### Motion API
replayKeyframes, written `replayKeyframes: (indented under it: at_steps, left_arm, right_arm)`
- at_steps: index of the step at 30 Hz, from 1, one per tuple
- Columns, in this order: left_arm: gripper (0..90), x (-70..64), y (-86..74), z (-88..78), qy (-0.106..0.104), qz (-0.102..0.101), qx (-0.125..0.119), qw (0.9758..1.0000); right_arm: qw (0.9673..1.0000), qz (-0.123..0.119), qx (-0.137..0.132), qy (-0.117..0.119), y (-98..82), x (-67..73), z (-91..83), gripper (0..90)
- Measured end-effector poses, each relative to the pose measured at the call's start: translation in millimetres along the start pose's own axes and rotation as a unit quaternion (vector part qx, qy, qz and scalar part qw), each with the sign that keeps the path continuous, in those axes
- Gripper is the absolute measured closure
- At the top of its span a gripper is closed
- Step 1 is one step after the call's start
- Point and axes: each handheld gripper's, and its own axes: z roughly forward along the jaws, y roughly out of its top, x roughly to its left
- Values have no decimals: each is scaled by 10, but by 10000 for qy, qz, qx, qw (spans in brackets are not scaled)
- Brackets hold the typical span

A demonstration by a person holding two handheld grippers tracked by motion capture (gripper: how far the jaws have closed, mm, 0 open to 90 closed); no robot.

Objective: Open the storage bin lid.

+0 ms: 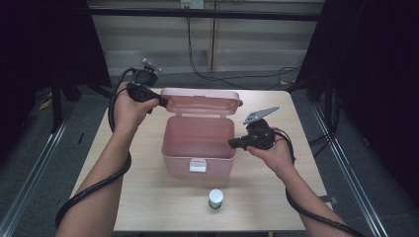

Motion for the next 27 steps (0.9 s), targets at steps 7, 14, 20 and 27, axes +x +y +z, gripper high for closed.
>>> replayKeyframes:
  at_steps: [7, 14, 20, 27]
  left_arm:
    - [788, 4, 48, 3, 82, -166, 105, 9998]
    - [807, 5, 119, 13, 193, -290, 168, 9993]
    - [820, 14, 184, 29, 274, -362, 254, 9986]
    - [829, 36, 231, 47, 303, -480, 265, 9980]
  right_arm:
    - [10000, -67, 12, 31, -3, 7, 24, 900]
    - [9999, -102, -13, 76, -13, -5, 37, 900]
    - [9998, -122, -34, 162, -30, -8, 67, 900]
    - [9997, -141, -38, 218, -38, -10, 75, 900]
